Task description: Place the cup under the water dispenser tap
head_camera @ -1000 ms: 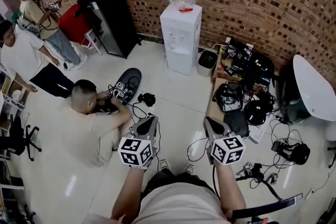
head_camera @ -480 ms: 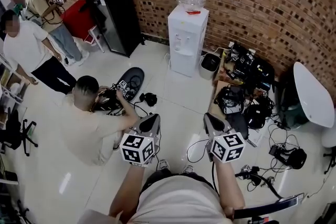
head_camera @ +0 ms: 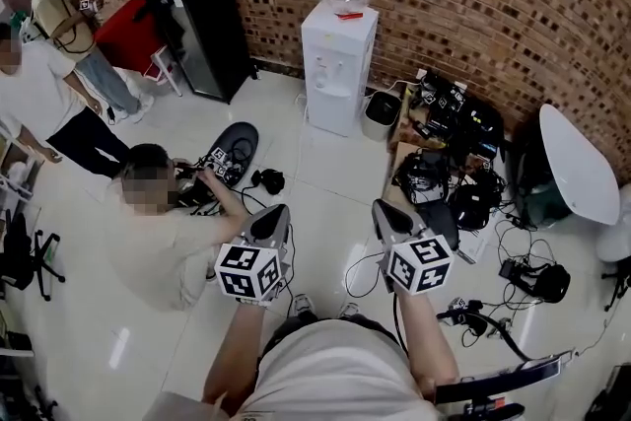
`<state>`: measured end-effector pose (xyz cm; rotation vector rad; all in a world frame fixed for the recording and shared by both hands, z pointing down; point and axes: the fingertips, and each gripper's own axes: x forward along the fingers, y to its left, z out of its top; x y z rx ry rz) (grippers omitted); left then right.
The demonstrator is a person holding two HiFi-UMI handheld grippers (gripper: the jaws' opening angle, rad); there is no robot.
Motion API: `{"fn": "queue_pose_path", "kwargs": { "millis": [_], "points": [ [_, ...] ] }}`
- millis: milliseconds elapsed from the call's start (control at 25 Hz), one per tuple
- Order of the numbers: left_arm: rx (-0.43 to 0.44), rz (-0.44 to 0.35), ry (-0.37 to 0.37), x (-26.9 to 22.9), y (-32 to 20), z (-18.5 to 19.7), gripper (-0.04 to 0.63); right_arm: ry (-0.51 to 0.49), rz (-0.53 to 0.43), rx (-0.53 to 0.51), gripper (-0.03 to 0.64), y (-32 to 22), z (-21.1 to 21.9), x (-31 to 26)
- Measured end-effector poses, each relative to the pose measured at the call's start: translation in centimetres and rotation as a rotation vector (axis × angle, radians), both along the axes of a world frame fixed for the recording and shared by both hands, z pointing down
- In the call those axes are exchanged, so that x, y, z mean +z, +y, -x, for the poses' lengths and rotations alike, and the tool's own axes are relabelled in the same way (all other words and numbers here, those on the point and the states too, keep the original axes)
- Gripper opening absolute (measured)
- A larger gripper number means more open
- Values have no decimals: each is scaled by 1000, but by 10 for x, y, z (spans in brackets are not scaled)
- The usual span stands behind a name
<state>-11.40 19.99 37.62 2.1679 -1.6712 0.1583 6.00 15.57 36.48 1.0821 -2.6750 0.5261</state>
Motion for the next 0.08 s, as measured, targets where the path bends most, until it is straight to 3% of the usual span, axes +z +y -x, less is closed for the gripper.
{"fn": "queue_pose_path", "kwargs": {
  "millis": [80],
  "points": [
    [2, -4, 3, 1, -3, -2, 11, 1, -4, 2, 0, -2, -1, -1]
  ]
}}
